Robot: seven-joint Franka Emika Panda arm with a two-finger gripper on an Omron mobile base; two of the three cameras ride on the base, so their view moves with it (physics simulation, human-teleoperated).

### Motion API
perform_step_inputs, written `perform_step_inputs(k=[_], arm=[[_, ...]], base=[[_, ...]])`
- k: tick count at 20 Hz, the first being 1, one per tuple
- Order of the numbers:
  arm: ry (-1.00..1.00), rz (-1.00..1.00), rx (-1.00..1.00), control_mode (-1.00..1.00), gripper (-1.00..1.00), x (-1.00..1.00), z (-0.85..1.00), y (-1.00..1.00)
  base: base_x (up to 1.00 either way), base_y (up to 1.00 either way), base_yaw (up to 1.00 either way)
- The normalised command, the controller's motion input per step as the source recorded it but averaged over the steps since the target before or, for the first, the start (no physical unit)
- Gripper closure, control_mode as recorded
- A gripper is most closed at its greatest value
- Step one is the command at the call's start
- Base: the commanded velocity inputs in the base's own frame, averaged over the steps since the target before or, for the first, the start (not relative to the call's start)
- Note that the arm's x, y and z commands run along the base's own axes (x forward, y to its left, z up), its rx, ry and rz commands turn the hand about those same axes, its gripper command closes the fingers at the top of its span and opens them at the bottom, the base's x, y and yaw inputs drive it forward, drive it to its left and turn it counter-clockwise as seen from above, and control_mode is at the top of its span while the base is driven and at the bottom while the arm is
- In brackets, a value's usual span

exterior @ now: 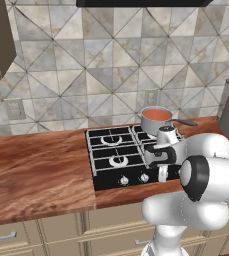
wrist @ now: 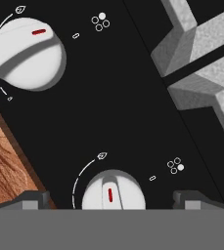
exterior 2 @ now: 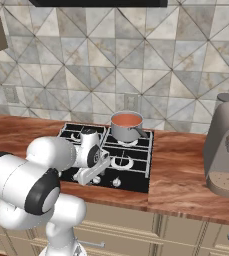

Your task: Wait until the marinara sauce is simmered to a deep red color and then turn off the stove.

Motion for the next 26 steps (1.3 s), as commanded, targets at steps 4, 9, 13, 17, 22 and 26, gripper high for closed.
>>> perform_step_inputs(k=[4, 9, 13, 17, 22, 26], arm=[[0.0, 0.0, 0.0, -1.0, -1.0, 0.0, 0.0, 0.0], [0.0, 0.0, 0.0, -1.0, -1.0, 0.0, 0.0, 0.0], [0.0, 0.0, 0.0, -1.0, -1.0, 0.0, 0.0, 0.0], [0.0, 0.0, 0.0, -1.0, -1.0, 0.0, 0.0, 0.0], [0.0, 0.0, 0.0, -1.0, -1.0, 0.0, 0.0, 0.0], [0.0, 0.0, 0.0, -1.0, -1.0, 0.0, 0.0, 0.0]], base=[[0.0, 0.0, 0.0], [0.0, 0.0, 0.0], [0.0, 0.0, 0.0], [0.0, 0.0, 0.0], [0.0, 0.0, 0.0], [0.0, 0.0, 0.0]])
